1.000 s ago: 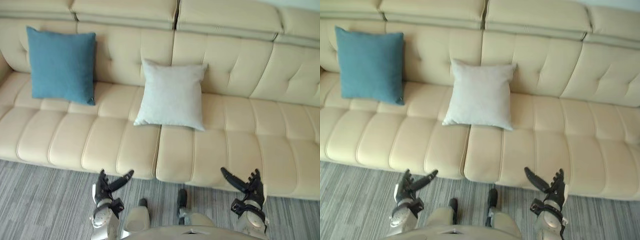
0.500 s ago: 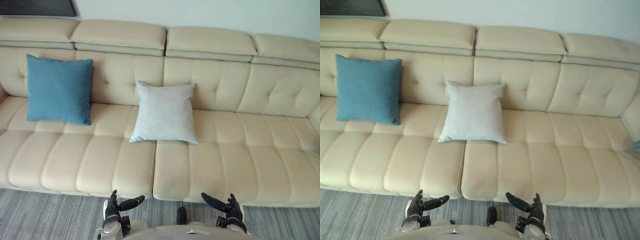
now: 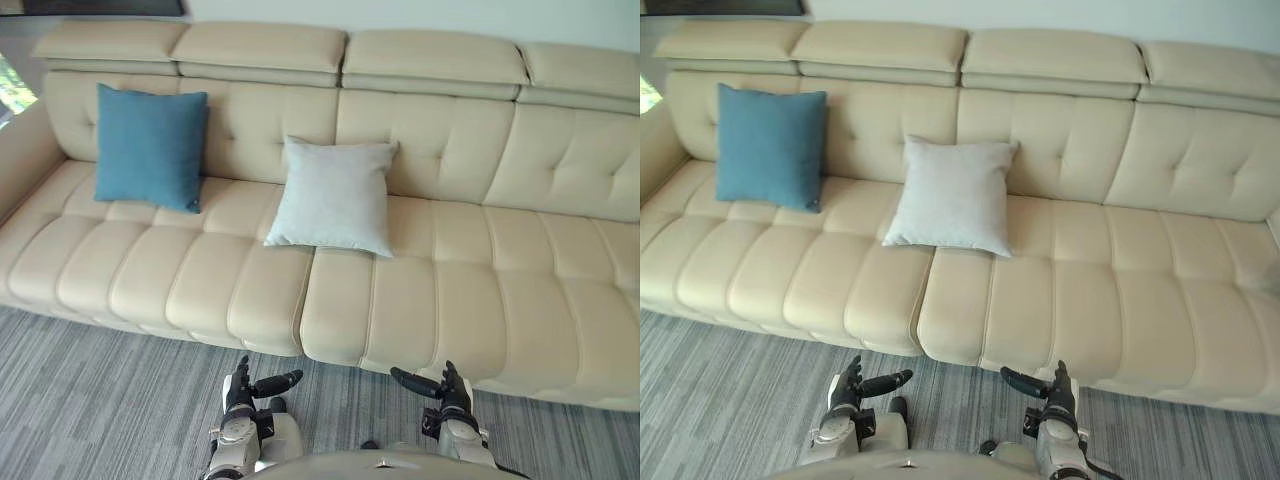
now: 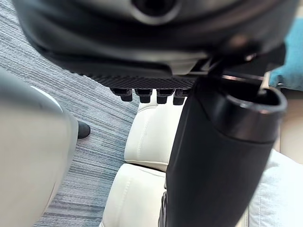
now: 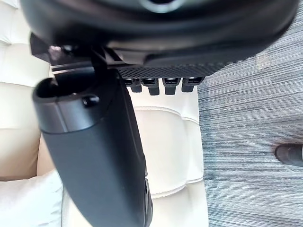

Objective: Pick up cushions and gather them together orderly.

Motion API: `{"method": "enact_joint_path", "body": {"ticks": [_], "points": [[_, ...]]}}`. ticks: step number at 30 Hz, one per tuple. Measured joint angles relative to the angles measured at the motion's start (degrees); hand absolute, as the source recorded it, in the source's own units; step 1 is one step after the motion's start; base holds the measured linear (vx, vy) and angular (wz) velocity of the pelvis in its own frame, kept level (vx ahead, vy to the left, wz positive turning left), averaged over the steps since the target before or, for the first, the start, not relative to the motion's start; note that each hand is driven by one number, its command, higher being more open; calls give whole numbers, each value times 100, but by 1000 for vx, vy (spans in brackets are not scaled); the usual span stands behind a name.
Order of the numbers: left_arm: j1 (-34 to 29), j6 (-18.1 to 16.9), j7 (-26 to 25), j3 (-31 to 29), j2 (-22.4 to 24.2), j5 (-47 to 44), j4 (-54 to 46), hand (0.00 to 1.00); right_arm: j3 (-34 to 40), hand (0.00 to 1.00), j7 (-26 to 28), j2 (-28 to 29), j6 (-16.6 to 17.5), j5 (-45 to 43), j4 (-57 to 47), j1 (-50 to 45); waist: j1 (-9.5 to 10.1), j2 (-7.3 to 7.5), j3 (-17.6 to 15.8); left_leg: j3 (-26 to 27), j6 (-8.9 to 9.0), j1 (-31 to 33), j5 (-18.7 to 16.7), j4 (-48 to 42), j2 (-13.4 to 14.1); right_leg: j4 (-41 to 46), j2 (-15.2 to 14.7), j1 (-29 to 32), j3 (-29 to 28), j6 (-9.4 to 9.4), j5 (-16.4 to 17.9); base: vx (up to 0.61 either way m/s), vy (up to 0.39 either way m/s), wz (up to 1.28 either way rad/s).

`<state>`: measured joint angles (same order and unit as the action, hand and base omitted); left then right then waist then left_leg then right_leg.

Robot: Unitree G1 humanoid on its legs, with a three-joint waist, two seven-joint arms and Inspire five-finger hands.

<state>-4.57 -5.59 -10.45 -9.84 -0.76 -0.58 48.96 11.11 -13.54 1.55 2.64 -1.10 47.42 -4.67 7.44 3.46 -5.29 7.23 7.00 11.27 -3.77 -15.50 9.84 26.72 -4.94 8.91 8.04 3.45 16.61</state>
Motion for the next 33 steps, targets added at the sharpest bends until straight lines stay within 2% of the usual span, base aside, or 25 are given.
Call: {"method": "enact_joint_path", "body": {"ticks": [1,2,3,5,6,7,10,11,12,13,14,17,18,21,24,25,30,31,33], "points": [[28,-1,-6,1,55,-6,0,100,-34,100,-3,-28,-1,1,10,65,25,-105,-35,-35,40,42,39,4,86,-251,115,-95,15,-103,-61,-241,-162,12],[40,7,0,5,162,-10,28,100,-134,100,-41,-94,5,4,9,135,7,-301,-101,-210,76,82,151,59,242,-703,325,-319,191,-305,-280,-243,-124,18],[41,7,7,19,172,-10,28,100,-136,100,-44,-96,4,4,14,127,2,-327,-118,-246,84,70,210,103,252,-748,343,-364,242,-324,-311,-231,-111,52],[49,4,11,190,165,5,22,100,-128,100,-82,-105,-7,4,131,95,-53,-357,-147,-290,169,-2,567,399,251,-751,337,-400,511,-385,-354,-208,-56,56],[60,4,12,224,151,19,13,100,-122,100,-86,-119,-13,4,174,118,-71,-336,-163,-287,139,-1,716,558,219,-765,293,-356,631,-447,-393,-254,-1,48],[78,7,12,240,137,25,14,100,-108,100,-87,-120,-17,5,187,127,-112,-314,-181,-298,83,85,673,439,202,-765,227,-300,737,-494,-444,-199,39,47],[123,9,17,279,78,120,5,100,-95,100,-96,-146,-42,5,230,118,-176,-190,-255,-316,-82,72,57,-331,-64,-739,-40,-176,767,-406,-588,-110,98,23],[119,10,21,284,81,120,6,100,-92,100,-98,-155,-42,5,231,115,-190,-191,-254,-332,-90,44,-96,-463,-84,-742,-77,-146,751,-373,-627,-118,196,-7],[105,18,26,288,96,120,8,100,-91,100,-95,-165,-42,5,234,114,-201,-214,-244,-445,-91,-51,-446,-684,-110,-747,-118,-57,668,-286,-717,-84,193,-12],[102,19,26,286,100,120,14,100,-90,100,-94,-162,-43,5,237,114,-195,-240,-235,-490,-96,-84,-524,-708,-115,-750,-115,-32,631,-257,-740,-137,325,-44],[97,60,31,264,76,120,43,100,-75,100,-84,-82,-71,5,278,137,-187,-222,-273,-490,-170,-223,-745,-566,-198,-821,-119,0,398,-122,-862,-142,310,-50],[36,96,16,243,-59,119,123,100,-91,100,-24,186,-118,14,343,-23,-197,-138,-192,-237,-253,-365,-782,-449,-278,-1256,-139,-175,201,5,-1166,-76,217,-44],[21,109,15,239,-83,120,236,100,-41,100,35,189,-160,9,422,-75,-209,-147,-121,-81,-333,-527,-728,-231,-390,-1578,-184,-314,68,75,-1387,-46,150,-41],[-22,114,26,239,-67,137,475,100,352,100,38,187,-144,-7,427,-94,-315,-237,28,55,-357,-667,-722,-25,-561,-2100,-238,-452,-152,130,-1705,-11,132,-34],[-41,127,28,202,-58,138,628,100,529,100,41,157,-142,-20,473,-108,-330,-311,85,213,-420,-756,-704,34,-596,-2329,-208,-537,-336,175,-1857,69,72,-33],[-35,128,31,188,-54,137,645,100,566,100,41,157,-143,-26,487,-107,-330,-313,86,253,-470,-801,-673,23,-593,-2386,-189,-566,-374,174,-1891,88,16,-36],[42,130,95,122,-38,302,745,100,573,100,47,149,-137,-122,530,-84,-331,-274,67,486,-443,-1034,-789,14,-475,-2441,33,-468,-962,86,-1983,53,10,-66],[83,133,93,68,-46,305,811,100,568,100,47,152,-133,-122,575,-22,-329,-260,62,659,-438,-1036,-850,4,-418,-2440,120,-332,-1160,27,-2078,-14,18,-99],[142,136,86,-6,-51,306,882,100,564,100,47,143,-131,-122,687,94,-333,-236,36,882,-440,-1038,-916,59,-362,-2555,233,-156,-1140,-96,-2317,-54,-14,-101]]}}
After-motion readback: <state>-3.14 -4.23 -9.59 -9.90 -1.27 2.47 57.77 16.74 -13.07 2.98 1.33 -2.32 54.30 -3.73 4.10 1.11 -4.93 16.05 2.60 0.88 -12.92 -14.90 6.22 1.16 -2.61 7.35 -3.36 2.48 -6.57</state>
